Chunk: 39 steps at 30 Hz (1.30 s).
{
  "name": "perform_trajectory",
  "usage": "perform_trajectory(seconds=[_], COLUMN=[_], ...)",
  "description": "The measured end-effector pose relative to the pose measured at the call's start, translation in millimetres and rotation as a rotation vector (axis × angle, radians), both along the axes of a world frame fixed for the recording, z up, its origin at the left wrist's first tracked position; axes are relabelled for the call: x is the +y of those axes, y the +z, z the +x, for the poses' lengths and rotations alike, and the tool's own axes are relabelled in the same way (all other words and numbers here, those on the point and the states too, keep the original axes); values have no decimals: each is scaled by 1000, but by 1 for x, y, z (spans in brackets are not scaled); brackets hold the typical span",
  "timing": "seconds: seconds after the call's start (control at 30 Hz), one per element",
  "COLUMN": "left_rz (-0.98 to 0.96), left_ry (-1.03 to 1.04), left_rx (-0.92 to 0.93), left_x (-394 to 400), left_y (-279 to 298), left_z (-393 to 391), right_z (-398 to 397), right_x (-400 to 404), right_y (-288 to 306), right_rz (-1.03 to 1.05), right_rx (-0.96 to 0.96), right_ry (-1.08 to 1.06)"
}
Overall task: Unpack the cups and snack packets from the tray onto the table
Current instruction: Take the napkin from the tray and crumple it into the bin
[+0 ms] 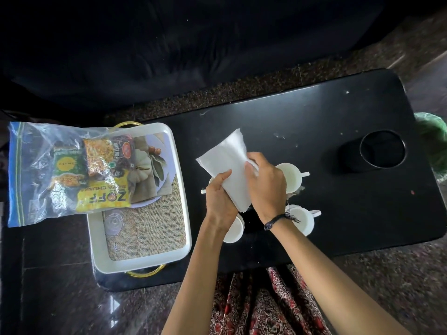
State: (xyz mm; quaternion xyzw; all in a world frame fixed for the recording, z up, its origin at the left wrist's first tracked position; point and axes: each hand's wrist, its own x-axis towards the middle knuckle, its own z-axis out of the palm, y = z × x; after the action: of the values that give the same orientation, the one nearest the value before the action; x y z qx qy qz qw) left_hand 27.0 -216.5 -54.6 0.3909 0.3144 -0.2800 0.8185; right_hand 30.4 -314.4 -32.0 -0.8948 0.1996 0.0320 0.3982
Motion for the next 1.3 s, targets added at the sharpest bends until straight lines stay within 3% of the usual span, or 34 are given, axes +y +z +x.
perform_trajectory(seconds=[0.17, 0.33, 0.53, 0.63, 0.7, 0.8, 0.9, 1.03, 1.1, 1.23, 1.3], left_rz=[66, 155, 134, 122, 61, -30, -73, -93, -78, -128, -56], left_ry=[-26, -41, -10, -2, 16, 28, 30, -20, -74, -104, -128], left_rx=[-48, -61, -89, -63, -47, -65, -89, -160, -196, -177, -185], left_x=[-5, -11, -10, -5, 0, 7, 10, 10, 9, 9, 7], left_y=[0, 0, 0, -3, -2, -5, -5, -2, -2, 0, -1], left_z=[4, 4, 0, -2, -3, -3, -2, -1, -2, 0, 1], right_z=[-18, -23, -26, -28, -29, -24, -14, -6, -7, -9, -11], right_x=[18, 23, 33, 25, 14, 5, -9, -28, -31, -37, -39], right_y=[9, 8, 18, 13, 6, 8, 6, 5, 6, 2, 0], right_rz=[-147, -227, -248, -113, 121, 517, 608, 870, 926, 920, 890], right_rx=[-34, 95, -102, -5, 58, 13, 9, 285, 342, 251, 229], right_ry=[195, 278, 227, 396, 430, 101, -144, -99, -31, -52, -39])
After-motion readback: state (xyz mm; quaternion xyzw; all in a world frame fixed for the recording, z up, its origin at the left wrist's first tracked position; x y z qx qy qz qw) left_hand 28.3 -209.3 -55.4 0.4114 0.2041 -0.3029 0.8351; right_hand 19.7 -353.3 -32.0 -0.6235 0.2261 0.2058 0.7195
